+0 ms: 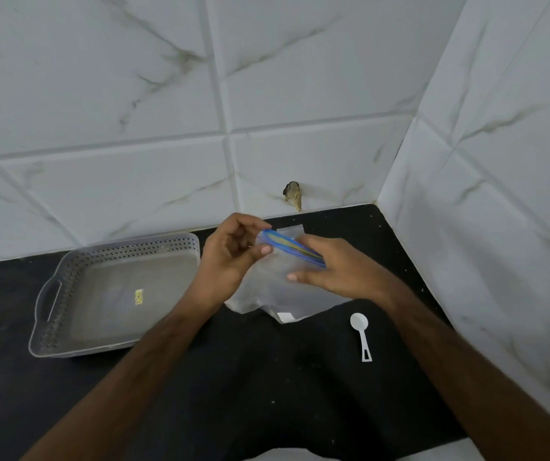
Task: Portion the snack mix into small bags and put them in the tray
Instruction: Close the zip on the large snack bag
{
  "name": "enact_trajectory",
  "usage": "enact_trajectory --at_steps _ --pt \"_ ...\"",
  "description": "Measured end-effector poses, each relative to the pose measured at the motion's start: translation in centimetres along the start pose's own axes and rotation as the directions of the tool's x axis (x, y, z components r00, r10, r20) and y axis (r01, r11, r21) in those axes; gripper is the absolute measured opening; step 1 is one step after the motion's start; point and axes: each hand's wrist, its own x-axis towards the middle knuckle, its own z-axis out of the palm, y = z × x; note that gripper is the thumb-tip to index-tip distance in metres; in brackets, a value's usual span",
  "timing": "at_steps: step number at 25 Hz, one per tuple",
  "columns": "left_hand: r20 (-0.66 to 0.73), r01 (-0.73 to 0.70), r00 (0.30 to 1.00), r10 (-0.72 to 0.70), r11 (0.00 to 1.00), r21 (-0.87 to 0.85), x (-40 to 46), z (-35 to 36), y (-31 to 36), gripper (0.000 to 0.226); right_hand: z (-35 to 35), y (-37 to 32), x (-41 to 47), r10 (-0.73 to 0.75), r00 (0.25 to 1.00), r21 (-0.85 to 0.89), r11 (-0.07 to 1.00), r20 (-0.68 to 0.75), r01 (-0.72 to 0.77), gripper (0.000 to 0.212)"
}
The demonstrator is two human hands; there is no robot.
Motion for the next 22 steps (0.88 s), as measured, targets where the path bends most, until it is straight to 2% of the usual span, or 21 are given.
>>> enact_trajectory --at_steps 2,3,5,7,9,14,17,19,22 --pt "0.016 0.004 1.0 -0.004 1.0 0.014 0.3 -0.2 0.1 0.039 0.6 -1.6 0.9 -0.027 0.993 0.044 0.999 -0.112 0.032 0.031" --pt "0.059 0.037 0.997 -0.043 0.994 0.1 0.3 -0.9 -0.2 0.046 0.2 -2.1 1.2 -0.046 0.986 0.045 0.998 -0.161 0.054 0.025" --pt "0.189 0.128 0.961 -0.202 0.931 0.342 -0.5 -2.7 -1.8 0.052 -1.8 -2.5 1.4 -0.069 0.974 0.079 0.993 -0.215 0.088 0.021" --pt "0.229 0.221 0.909 -0.348 0.869 0.443 -2.1 -3.8 -4.0 0.039 -4.2 -2.8 1.2 -0.07 0.971 0.103 0.99 -0.229 0.096 0.017" --pt "0.203 0.29 0.9 -0.386 0.877 0.383 -3.4 -3.7 -5.2 0.026 -6.1 -2.7 1.3 -0.08 0.962 0.021 0.996 -0.261 0.089 0.015" --pt "0.111 0.293 0.941 -0.32 0.933 0.208 -3.9 -3.0 -5.3 0.014 -7.9 -1.1 2.0 -0.04 0.929 -0.178 0.984 -0.368 -0.028 0.026" --pt "0.193 0.286 0.931 -0.311 0.947 0.144 -4.4 -3.8 -6.3 0.005 -7.7 -0.7 2.1 -0.024 0.926 -0.181 0.982 -0.376 -0.048 0.025" --pt "0.128 0.279 0.952 -0.278 0.96 0.016 -4.8 -4.2 -7.0 0.016 -7.5 -0.9 2.1 -0.016 0.931 -0.18 0.982 -0.366 -0.054 0.026" --pt "-0.008 0.322 0.943 -0.333 0.918 -0.231 -5.3 -4.5 -7.8 0.044 -7.8 -0.9 1.9 -0.006 0.93 -0.173 0.983 -0.368 -0.062 0.025"
